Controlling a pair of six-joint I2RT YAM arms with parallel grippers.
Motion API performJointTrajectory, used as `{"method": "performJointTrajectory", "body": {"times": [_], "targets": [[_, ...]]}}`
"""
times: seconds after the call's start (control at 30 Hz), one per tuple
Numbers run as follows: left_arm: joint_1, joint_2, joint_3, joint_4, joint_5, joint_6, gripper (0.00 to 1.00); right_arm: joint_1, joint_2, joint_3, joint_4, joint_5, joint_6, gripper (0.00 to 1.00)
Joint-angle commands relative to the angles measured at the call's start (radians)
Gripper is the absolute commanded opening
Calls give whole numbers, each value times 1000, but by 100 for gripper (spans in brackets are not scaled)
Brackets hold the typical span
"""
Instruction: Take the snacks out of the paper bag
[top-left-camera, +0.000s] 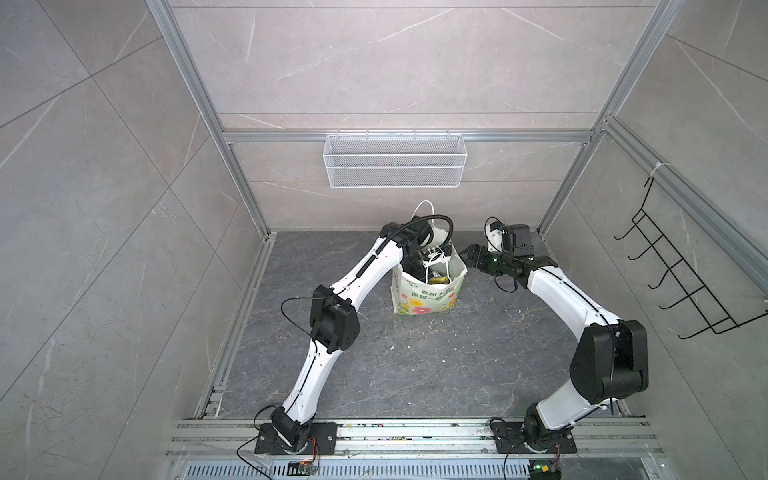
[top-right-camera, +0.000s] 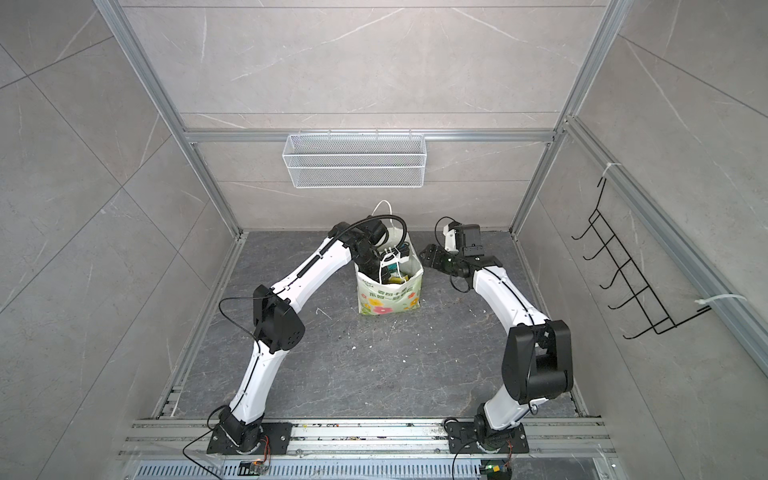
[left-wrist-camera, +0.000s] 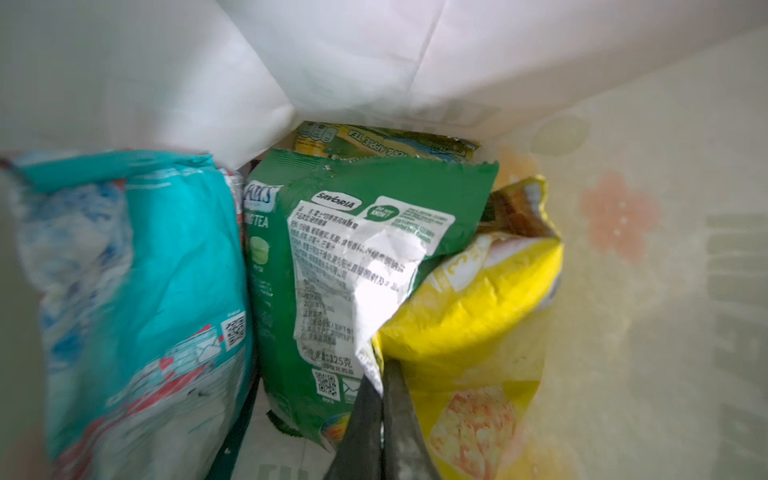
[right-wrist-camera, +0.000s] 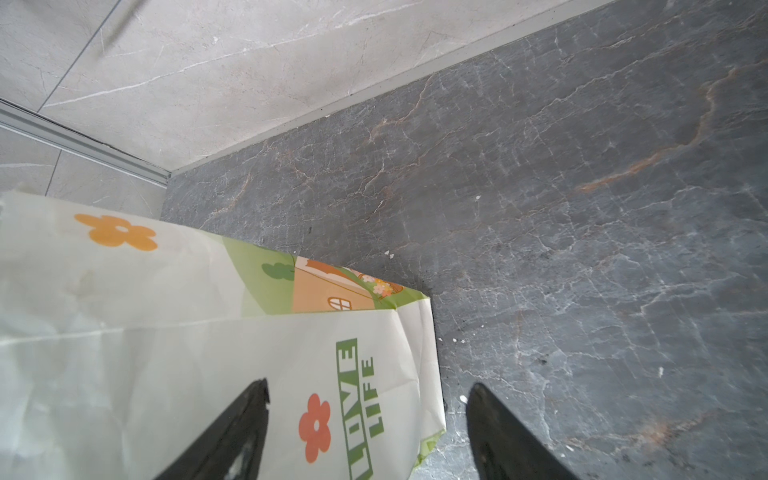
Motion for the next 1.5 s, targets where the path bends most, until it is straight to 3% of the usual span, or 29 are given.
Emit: {"method": "performJointTrajectory", "body": {"times": [0.0,0.43,0.83,1.37,1.43,1.47], "targets": [[15,-90,23,46,-75,-8,0,3,2,31,-2,7,3,77],[15,-265,79,69,-87,-31,0,3,-7,29,9,17,9,77],[22,-331,46,122,-111,-32,0,3,-59,-17,48,20,11,77],[57,-226,8,220,-58,-52,0,3,-51,-49,77,8,17,77],[66,-206,10,245,-73,-63,7,2,-46,-46,77,5,17,77],[68,-201,9,250,-68,-56,5,3,-45,-46,78,5,17,77]]}}
